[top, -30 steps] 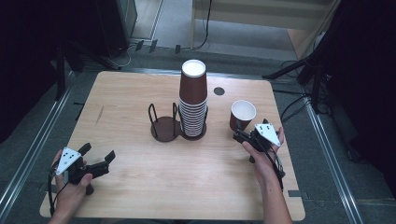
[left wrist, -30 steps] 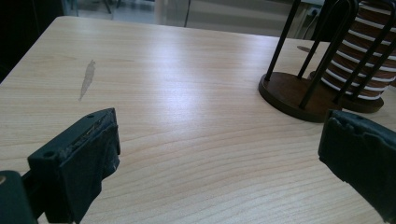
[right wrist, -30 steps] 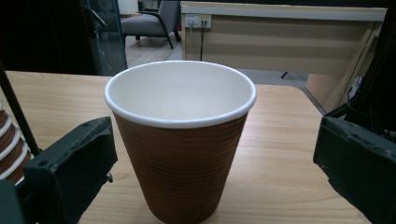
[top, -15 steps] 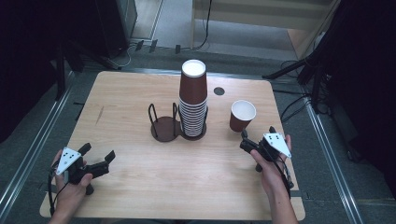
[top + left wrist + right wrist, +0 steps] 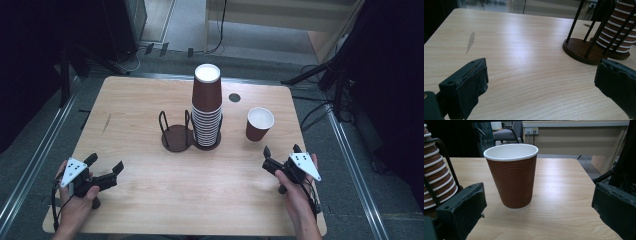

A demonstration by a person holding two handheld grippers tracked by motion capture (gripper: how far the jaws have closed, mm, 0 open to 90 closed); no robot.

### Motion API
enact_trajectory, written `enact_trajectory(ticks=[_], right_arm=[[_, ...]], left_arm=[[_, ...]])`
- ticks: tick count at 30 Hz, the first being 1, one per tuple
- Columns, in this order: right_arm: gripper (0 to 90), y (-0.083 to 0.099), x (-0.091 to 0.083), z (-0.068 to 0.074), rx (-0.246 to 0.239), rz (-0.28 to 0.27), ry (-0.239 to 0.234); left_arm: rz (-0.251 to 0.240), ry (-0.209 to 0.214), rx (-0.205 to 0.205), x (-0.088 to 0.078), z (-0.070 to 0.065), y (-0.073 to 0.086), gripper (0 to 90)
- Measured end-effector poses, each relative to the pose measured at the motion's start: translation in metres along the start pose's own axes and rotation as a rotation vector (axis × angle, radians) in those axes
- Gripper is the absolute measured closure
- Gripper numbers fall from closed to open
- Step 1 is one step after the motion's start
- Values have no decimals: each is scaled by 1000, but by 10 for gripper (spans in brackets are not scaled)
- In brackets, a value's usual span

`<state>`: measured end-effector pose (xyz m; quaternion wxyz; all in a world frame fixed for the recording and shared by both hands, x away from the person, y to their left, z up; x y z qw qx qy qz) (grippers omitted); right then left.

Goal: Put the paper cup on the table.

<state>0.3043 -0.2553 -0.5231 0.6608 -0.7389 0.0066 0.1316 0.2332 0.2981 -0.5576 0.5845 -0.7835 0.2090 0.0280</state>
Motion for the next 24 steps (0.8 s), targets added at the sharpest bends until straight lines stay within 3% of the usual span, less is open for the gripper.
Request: enact_trajectory(ticks=[4, 16, 24], right_arm=[[0, 4, -6, -3, -25, 4, 12], [0, 20, -29, -22, 12, 20, 31], [0, 24, -42, -30, 7, 23, 41]], left_arm=[[-1, 0, -2, 0, 0, 0, 0], [6, 0, 4, 0, 0, 0, 0], [6, -2, 4, 0, 0, 0, 0]])
Point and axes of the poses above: each handheld gripper's, and its own axes: x roughly forward along the jaws, y roughly out of its underside, z roughly to its left, the point moved 2 cm from there along x, roughly forward along the jaws, and after that the axes turned 8 degrees about -x, right-handed, at the moved point
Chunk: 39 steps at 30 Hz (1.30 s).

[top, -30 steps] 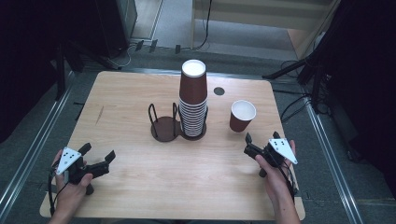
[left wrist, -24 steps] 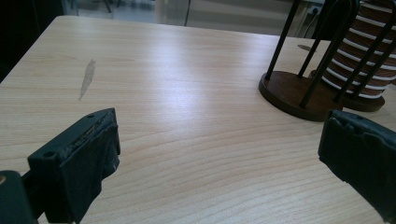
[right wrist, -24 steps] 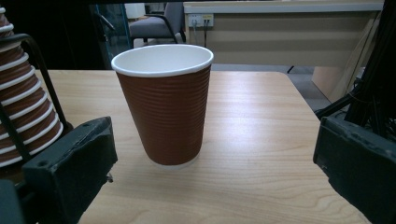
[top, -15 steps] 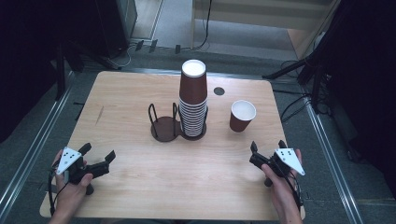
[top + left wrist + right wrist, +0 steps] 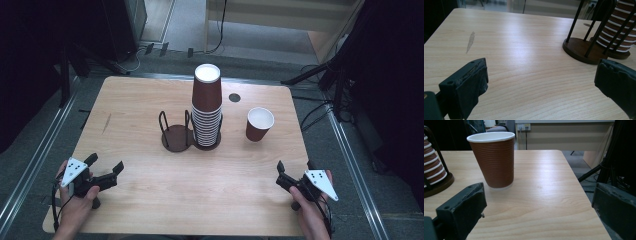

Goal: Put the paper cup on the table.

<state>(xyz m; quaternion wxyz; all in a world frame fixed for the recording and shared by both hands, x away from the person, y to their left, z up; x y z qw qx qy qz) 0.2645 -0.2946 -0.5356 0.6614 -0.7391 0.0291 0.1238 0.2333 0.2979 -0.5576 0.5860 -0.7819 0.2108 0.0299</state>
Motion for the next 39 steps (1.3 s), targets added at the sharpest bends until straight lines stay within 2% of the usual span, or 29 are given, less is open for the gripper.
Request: enact_trajectory(ticks=[4, 20, 27, 33, 37, 39], right_arm=[[0, 3, -6, -4, 19, 8, -1], [0, 16, -29, -24, 28, 42, 36], [0, 23, -37, -33, -18, 55, 65], [0, 26, -42, -32, -62, 77, 76], [0, 27, -42, -32, -79, 79, 80], [0, 29, -41, -32, -71, 88, 80]], left_arm=[[0, 0, 0, 0, 0, 0, 0], [-2, 2, -4, 0, 0, 0, 0], [-1, 3, -5, 0, 0, 0, 0], [8, 4, -8, 1, 1, 0, 0], [9, 2, -8, 2, 1, 0, 0], [11, 1, -11, 2, 1, -1, 0]])
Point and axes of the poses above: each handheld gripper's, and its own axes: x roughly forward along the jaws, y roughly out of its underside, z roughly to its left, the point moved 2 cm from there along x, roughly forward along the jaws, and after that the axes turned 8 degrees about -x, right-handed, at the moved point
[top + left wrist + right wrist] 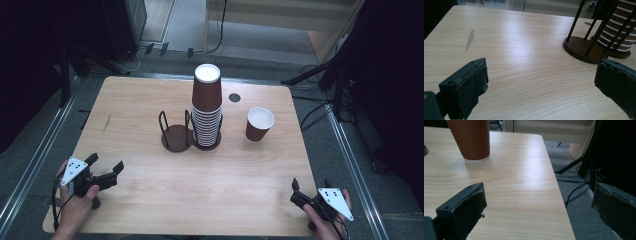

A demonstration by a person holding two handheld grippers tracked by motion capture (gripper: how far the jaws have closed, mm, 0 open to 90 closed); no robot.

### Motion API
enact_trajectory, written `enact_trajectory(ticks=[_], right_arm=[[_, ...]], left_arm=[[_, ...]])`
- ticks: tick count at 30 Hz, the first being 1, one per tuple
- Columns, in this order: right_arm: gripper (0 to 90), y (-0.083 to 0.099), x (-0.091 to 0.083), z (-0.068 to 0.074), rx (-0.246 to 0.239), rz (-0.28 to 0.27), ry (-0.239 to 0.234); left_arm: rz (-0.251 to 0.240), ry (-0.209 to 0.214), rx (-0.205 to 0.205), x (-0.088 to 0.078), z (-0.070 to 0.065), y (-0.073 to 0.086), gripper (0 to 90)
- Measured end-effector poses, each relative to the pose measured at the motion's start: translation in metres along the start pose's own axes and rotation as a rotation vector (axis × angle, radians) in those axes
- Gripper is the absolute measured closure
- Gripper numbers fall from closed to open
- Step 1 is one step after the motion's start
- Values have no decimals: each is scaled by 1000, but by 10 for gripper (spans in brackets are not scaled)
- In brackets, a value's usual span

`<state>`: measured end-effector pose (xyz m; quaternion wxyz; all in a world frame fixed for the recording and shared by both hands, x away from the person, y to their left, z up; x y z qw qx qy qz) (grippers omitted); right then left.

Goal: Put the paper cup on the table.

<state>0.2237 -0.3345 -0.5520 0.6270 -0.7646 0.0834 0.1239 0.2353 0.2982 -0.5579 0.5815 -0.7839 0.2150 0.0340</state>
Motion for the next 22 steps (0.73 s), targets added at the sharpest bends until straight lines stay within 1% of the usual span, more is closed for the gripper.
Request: enact_trajectory(ticks=[3, 4, 5, 8, 12, 19, 22], right_arm=[[0, 0, 0, 1, 2, -1, -3], [0, 0, 0, 2, -14, -2, 1], [0, 0, 0, 2, -14, -2, 1], [0, -1, 1, 5, -47, -12, 9], [0, -2, 3, 9, -59, -19, 9], [0, -2, 3, 8, -36, -15, 8], [0, -2, 2, 6, -14, -19, 0]], left_arm=[[4, -2, -2, 0, 0, 0, 0], [5, -3, -2, 0, 0, 0, 0], [6, -3, -3, 0, 0, 0, 0], [6, -3, -3, 0, 0, 0, 0], [10, -2, -3, 0, 0, 0, 0], [14, -1, -3, 1, 0, 0, 0], [22, -5, 1, 2, 0, 0, 0]])
Point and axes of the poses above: each handheld gripper's, and its own axes: x roughly forward along the jaws, y roughly out of its underside, z roughly to its left, the point moved 2 cm from there along x, roughly forward along the jaws, and after that the axes turned 8 degrees about -x, right-handed, at the moved point
